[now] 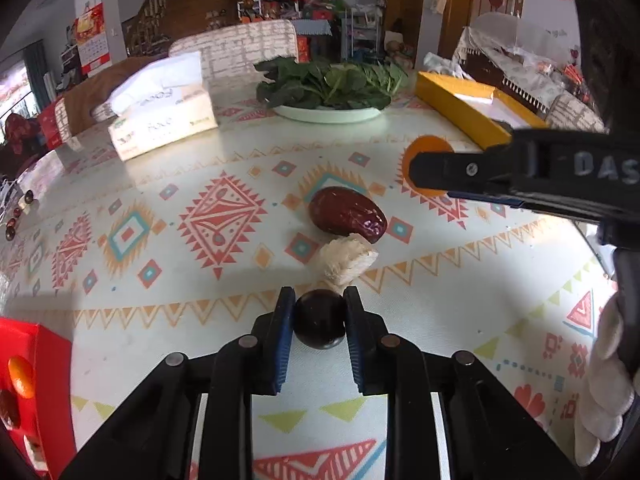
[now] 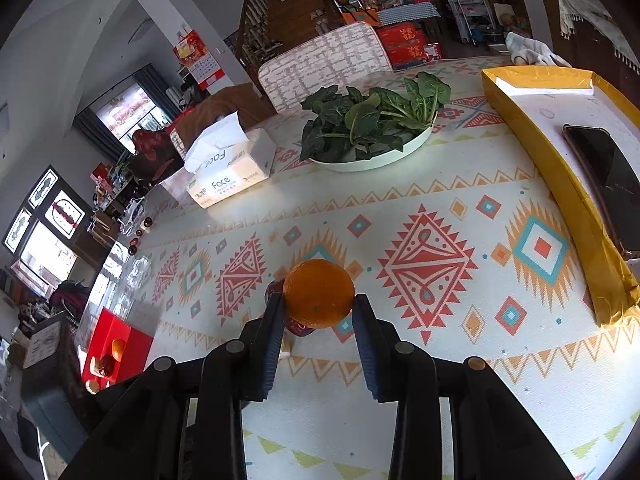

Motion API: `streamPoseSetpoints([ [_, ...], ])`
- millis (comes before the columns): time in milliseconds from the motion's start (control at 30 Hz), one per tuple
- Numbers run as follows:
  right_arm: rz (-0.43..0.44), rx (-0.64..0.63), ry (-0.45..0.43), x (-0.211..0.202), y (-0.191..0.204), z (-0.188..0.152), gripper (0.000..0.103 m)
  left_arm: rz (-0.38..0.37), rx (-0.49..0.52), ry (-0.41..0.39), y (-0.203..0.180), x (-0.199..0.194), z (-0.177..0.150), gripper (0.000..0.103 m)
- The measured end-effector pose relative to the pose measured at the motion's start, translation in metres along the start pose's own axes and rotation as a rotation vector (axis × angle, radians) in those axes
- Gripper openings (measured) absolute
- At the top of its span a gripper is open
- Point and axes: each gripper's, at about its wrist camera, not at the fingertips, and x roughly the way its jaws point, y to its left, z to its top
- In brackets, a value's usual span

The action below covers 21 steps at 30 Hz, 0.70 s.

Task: Organize fruits
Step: 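Carry orange and plum over the red tray and open both tools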

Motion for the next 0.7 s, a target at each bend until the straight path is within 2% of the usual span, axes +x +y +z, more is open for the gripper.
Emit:
streamPoseSetpoints([
  [200, 0.018, -0.016, -0.004, -0.001, 0.002, 0.000, 0.038, -0.021, -0.087, -0.063, 0.024, -0.040, -0.009, 0.024],
  [333, 0.054, -0.026, -0.007, -0.003, 0.009, -0.002, 0.038, -0.012, -0.188, -0.127, 0.059, -0.083, -0.027, 0.024],
  [467, 0.080, -0.042, 0.007, 0.001, 0.020, -0.009, 0.038, 0.015, -0.336, -0.204, 0.113, -0.129, -0.057, 0.024],
  [533, 0.095, -0.053, 0.013, 0.000, 0.029, -0.014, 0.038, 0.038, -0.407, -0.231, 0.141, -0.148, -0.074, 0.024],
  [600, 0.092, -0.065, 0.015, -0.001, 0.040, -0.019, 0.038, 0.092, -0.457, -0.251, 0.167, -0.164, -0.090, 0.024],
  [700, 0.137, -0.090, 0.036, -0.005, 0.067, -0.034, 0.038, 0.185, -0.531, -0.266, 0.209, -0.183, -0.115, 0.024],
])
